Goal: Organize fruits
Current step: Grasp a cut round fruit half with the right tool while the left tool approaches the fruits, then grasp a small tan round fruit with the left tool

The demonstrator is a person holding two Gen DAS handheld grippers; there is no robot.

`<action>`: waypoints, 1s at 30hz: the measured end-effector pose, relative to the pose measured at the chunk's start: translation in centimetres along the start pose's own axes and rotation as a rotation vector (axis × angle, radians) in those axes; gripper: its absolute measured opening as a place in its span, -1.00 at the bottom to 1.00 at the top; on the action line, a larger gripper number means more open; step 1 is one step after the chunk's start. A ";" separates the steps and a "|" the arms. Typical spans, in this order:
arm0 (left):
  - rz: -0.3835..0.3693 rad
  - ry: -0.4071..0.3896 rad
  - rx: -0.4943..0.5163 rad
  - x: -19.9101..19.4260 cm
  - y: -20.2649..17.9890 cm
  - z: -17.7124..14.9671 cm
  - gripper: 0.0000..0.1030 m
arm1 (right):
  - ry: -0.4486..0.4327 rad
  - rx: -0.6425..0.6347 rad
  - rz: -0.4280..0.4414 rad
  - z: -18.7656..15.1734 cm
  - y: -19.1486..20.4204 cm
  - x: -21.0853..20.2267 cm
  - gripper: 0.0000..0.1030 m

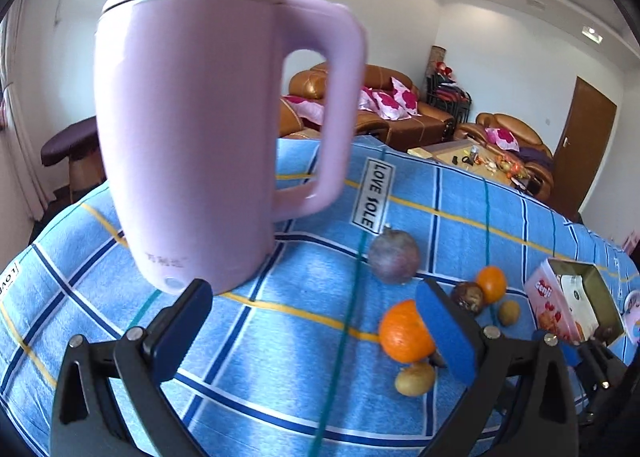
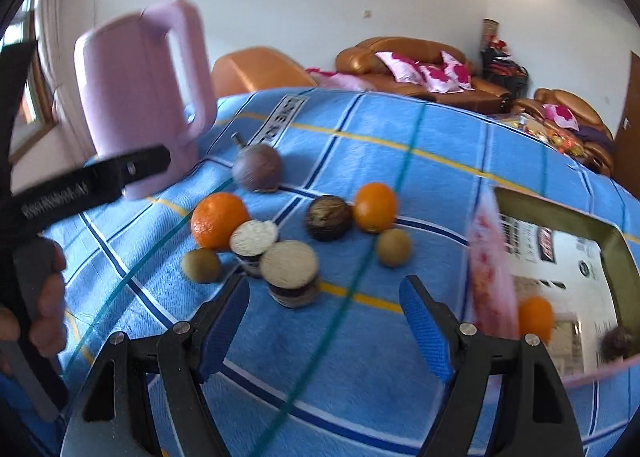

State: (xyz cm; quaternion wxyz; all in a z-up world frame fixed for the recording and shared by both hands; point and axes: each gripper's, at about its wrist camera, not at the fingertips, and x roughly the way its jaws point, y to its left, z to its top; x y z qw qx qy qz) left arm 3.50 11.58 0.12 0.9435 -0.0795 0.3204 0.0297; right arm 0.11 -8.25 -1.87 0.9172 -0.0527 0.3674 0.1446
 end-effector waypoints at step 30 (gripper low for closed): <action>-0.241 0.232 0.384 1.9 -6.3 -3.7 0.29 | -0.106 0.136 0.052 -0.6 -2.1 -2.2 -0.29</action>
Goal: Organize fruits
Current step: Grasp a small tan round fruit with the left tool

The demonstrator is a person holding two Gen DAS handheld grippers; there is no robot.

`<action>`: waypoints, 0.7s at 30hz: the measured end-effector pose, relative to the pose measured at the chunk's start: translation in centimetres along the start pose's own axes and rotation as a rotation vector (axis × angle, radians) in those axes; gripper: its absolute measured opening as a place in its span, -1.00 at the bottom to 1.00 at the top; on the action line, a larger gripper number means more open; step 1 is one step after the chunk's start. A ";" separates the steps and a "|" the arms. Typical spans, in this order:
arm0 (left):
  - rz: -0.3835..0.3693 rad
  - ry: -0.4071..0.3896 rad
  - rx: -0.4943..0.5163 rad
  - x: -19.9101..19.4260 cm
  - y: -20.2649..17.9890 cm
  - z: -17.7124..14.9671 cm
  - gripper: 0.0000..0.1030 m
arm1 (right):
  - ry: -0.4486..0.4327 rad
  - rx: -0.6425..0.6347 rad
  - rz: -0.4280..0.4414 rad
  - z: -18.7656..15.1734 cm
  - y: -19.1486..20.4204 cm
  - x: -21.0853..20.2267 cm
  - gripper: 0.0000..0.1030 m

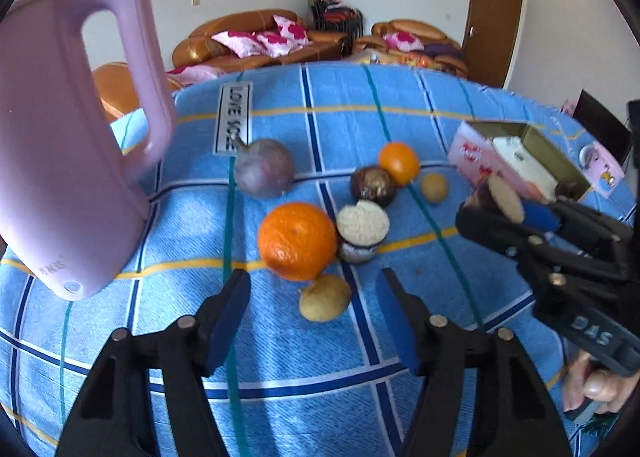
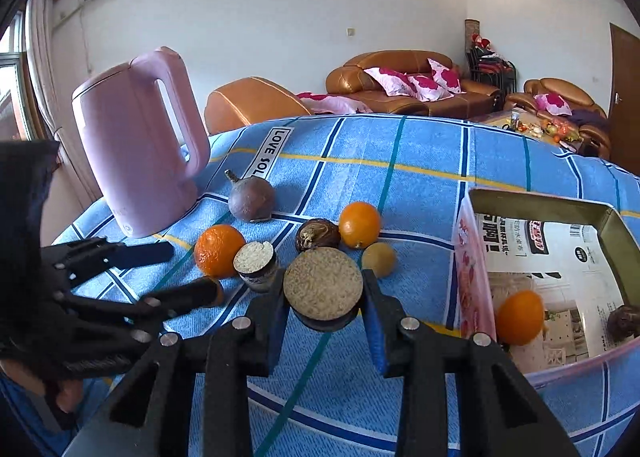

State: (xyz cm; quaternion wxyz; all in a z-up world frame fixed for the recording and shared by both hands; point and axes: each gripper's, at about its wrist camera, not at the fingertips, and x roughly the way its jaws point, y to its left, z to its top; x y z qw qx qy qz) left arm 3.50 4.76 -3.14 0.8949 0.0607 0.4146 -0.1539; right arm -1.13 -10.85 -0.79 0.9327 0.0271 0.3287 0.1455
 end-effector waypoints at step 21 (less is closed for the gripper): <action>-0.113 -0.131 -0.083 -2.1 1.3 0.1 -0.45 | -0.046 -0.022 0.010 -0.2 -0.1 -0.6 -0.29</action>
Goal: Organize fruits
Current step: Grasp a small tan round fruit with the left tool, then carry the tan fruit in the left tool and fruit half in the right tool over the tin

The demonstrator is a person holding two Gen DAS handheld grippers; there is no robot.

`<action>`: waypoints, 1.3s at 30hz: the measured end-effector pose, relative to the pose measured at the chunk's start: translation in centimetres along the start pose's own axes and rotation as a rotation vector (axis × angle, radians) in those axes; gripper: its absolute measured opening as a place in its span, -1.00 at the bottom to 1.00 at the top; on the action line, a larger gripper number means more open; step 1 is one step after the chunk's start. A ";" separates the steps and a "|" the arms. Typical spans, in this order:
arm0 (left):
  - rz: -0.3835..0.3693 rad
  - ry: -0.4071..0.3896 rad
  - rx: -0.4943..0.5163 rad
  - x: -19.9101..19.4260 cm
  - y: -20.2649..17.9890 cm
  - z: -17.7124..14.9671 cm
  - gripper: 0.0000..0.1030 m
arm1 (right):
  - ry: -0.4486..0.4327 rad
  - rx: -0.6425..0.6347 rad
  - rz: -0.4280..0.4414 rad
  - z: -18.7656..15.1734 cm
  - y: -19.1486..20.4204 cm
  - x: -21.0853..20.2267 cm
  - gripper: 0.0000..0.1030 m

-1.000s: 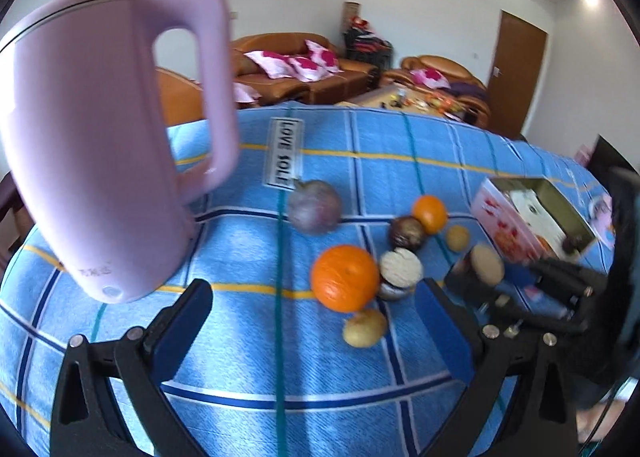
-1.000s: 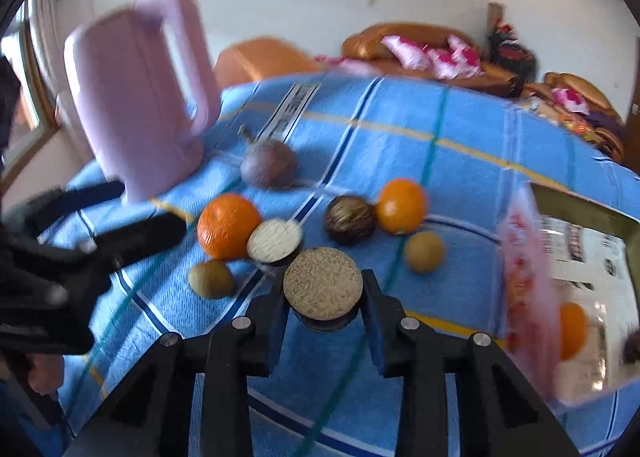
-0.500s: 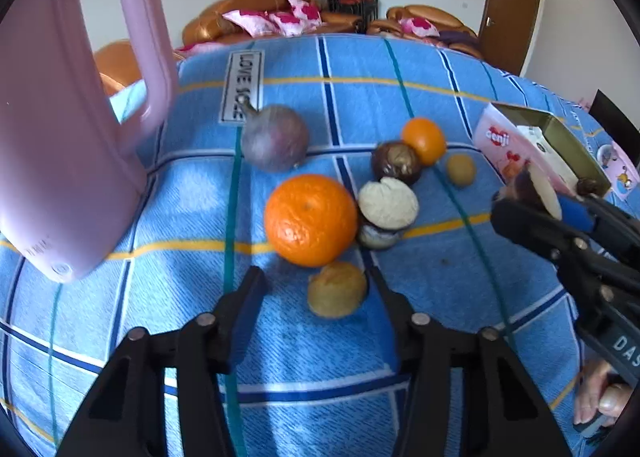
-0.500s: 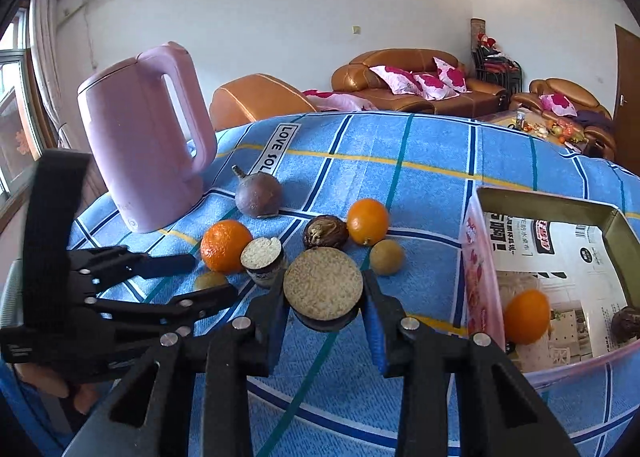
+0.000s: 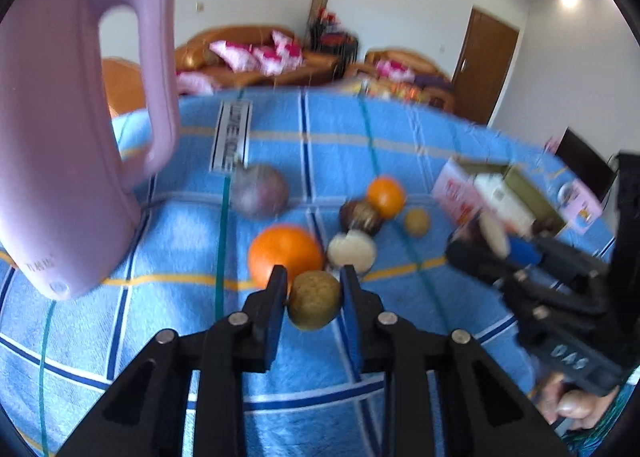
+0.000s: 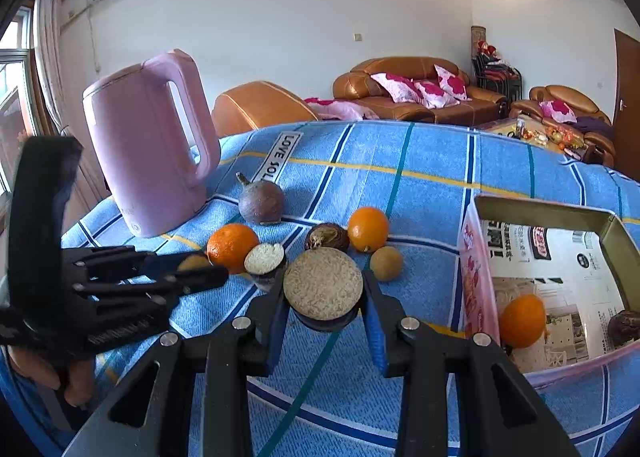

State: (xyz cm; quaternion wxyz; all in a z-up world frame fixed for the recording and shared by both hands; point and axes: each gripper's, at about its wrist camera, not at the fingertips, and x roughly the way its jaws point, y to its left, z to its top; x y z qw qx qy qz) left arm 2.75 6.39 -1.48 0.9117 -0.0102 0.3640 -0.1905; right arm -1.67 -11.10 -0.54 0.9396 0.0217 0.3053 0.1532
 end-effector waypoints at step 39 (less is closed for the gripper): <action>0.181 -0.218 0.009 0.3 -9.7 1.2 -0.45 | -0.161 -0.039 -0.385 1.3 -9.2 -5.4 -0.29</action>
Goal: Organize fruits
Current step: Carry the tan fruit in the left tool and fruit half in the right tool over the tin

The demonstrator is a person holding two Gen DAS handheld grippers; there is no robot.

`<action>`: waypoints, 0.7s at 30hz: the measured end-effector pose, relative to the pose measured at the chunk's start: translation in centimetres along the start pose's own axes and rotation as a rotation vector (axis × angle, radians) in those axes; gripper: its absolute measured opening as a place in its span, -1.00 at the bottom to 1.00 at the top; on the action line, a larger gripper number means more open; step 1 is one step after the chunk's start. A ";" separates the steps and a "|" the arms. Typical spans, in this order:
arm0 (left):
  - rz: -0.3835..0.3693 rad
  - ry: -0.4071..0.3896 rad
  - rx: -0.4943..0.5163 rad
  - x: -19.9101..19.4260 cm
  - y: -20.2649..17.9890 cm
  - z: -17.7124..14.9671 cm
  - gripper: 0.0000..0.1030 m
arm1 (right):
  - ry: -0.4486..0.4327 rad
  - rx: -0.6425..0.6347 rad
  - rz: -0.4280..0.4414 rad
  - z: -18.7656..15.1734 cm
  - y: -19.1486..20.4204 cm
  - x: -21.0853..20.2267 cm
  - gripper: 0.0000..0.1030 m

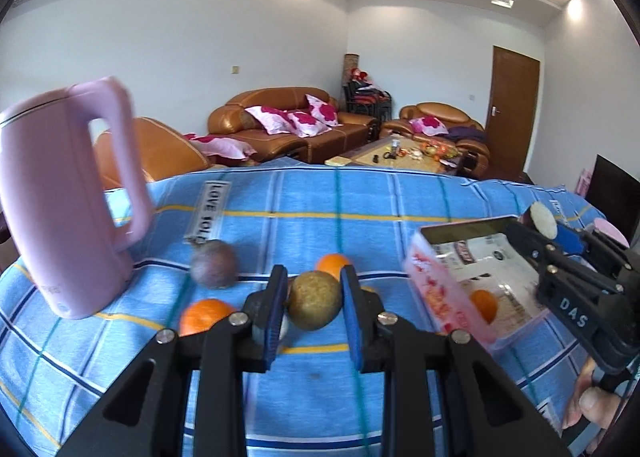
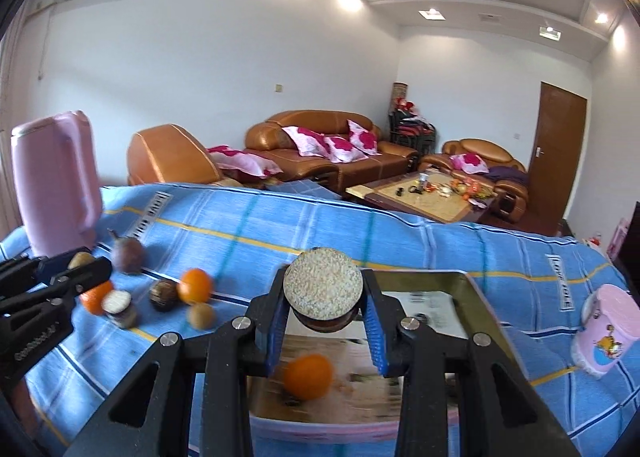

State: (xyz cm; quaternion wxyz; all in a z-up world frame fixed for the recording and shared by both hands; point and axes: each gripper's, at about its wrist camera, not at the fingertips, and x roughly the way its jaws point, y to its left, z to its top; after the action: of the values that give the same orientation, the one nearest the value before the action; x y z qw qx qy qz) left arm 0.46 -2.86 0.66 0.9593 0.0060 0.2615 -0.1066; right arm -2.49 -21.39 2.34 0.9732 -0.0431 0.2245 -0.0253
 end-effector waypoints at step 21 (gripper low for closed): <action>-0.088 0.040 0.086 4.6 -11.9 1.4 -0.45 | 0.083 0.060 -0.111 -0.6 -9.4 2.4 -0.29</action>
State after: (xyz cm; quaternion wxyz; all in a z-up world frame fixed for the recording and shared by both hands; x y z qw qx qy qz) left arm 2.53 -15.52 0.14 0.9471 0.0380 0.2757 -0.1598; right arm -0.82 -30.94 1.66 0.9610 -0.0254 0.2611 -0.0874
